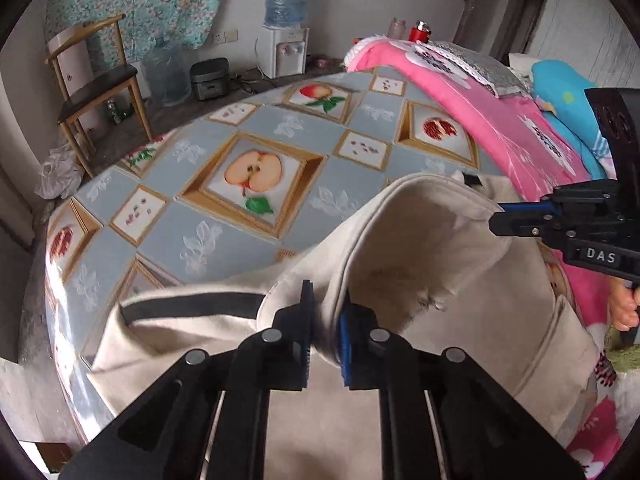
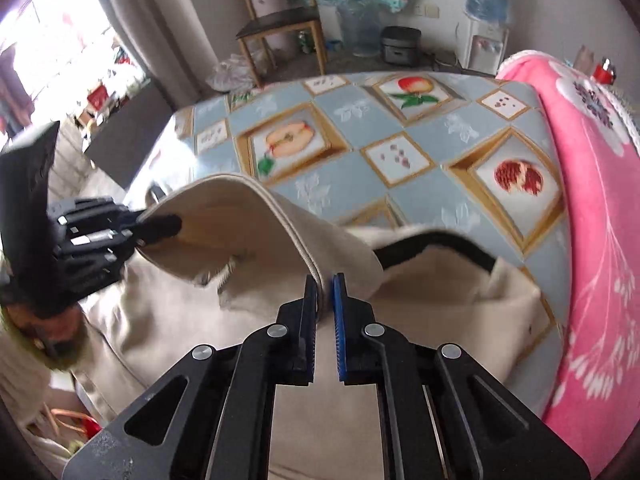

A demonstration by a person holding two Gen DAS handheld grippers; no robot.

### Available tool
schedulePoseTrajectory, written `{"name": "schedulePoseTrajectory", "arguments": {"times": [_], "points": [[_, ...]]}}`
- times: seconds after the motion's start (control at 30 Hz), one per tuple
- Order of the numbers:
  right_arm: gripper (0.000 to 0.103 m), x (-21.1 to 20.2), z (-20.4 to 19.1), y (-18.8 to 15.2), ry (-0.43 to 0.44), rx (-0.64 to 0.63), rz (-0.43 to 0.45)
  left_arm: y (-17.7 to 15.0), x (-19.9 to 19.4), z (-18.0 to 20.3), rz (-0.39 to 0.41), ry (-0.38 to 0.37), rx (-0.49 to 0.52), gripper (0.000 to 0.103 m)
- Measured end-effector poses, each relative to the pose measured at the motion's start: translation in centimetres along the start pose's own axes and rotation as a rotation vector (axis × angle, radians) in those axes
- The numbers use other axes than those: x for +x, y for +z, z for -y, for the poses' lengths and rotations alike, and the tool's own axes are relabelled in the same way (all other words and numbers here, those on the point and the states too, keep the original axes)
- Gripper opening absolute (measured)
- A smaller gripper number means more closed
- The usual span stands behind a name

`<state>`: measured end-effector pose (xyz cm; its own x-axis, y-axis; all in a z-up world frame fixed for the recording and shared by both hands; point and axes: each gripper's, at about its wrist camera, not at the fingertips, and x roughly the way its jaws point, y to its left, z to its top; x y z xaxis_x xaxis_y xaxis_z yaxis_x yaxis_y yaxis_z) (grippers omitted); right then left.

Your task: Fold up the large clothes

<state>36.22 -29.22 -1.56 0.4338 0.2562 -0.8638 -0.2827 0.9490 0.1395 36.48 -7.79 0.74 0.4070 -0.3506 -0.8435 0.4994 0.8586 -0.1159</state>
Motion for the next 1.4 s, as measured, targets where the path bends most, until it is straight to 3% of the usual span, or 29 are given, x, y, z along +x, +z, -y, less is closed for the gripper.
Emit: {"name": "schedulePoseTrajectory", "arguments": {"times": [0.1, 0.2, 0.3, 0.37, 0.47, 0.57, 0.73, 0.9, 1.0, 1.03, 1.1, 1.13, 1.17, 1.2, 1.3, 1.4], "points": [[0.007, 1.3, -0.4, -2.5, -0.035, -0.013, -0.044, -2.8, -0.8, -0.1, -0.048, -0.127, -0.033, 0.017], [0.007, 2.3, -0.3, -4.4, -0.066, -0.023, -0.063, -4.5, -2.8, 0.5, 0.038, -0.227, -0.018, 0.020], [0.008, 2.6, 0.2, -5.0, -0.046, 0.004, -0.075, -3.9, -3.4, 0.5, 0.108, -0.293, -0.060, 0.020], [0.009, 2.2, 0.3, -5.2, -0.033, 0.013, -0.079, -2.8, -2.3, 0.3, 0.126, -0.258, -0.096, 0.020], [0.017, 0.4, 0.0, -5.2, -0.051, 0.011, -0.067, -1.6, 1.6, 0.4, 0.032, -0.073, -0.097, 0.019], [0.033, -2.8, -0.3, -5.0, -0.031, 0.016, 0.013, -2.7, 3.7, 0.9, -0.020, -0.033, -0.069, 0.019], [0.034, -3.9, -1.7, -2.7, 0.089, 0.039, 0.097, -4.0, 3.5, 1.7, -0.009, -0.024, -0.046, 0.019], [0.034, 1.7, -3.5, -0.7, 0.094, 0.049, 0.059, -5.1, 3.0, 0.3, 0.001, -0.066, -0.093, 0.019], [0.034, 6.7, -3.3, -1.3, 0.044, 0.070, -0.082, -5.5, 1.7, -1.4, 0.033, -0.129, -0.164, 0.019], [0.034, 6.3, -3.2, -1.4, 0.059, 0.081, -0.043, -5.5, 1.2, -2.1, 0.042, -0.151, -0.195, 0.020], [0.037, 5.6, -2.6, -1.4, 0.089, 0.118, -0.068, -5.6, 0.5, -3.5, 0.052, -0.176, -0.261, 0.022], [0.042, 4.8, -2.1, -1.5, 0.126, 0.148, -0.053, -5.6, 0.4, -4.5, 0.056, -0.187, -0.306, 0.031], [0.054, 3.9, -1.6, -1.5, 0.169, 0.174, -0.033, -5.5, 0.3, -5.3, 0.056, -0.195, -0.348, 0.038], [0.059, 3.1, -1.1, -1.7, 0.192, 0.195, -0.009, -5.5, 0.4, -6.1, 0.051, -0.209, -0.392, 0.038], [0.061, 1.1, 1.8, -2.3, 0.237, 0.300, 0.045, -5.5, 1.6, -7.7, -0.017, -0.293, -0.486, 0.038], [0.061, 1.7, 4.7, -2.4, 0.267, 0.432, 0.026, -5.3, 2.9, -8.1, -0.060, -0.360, -0.546, 0.038]]}}
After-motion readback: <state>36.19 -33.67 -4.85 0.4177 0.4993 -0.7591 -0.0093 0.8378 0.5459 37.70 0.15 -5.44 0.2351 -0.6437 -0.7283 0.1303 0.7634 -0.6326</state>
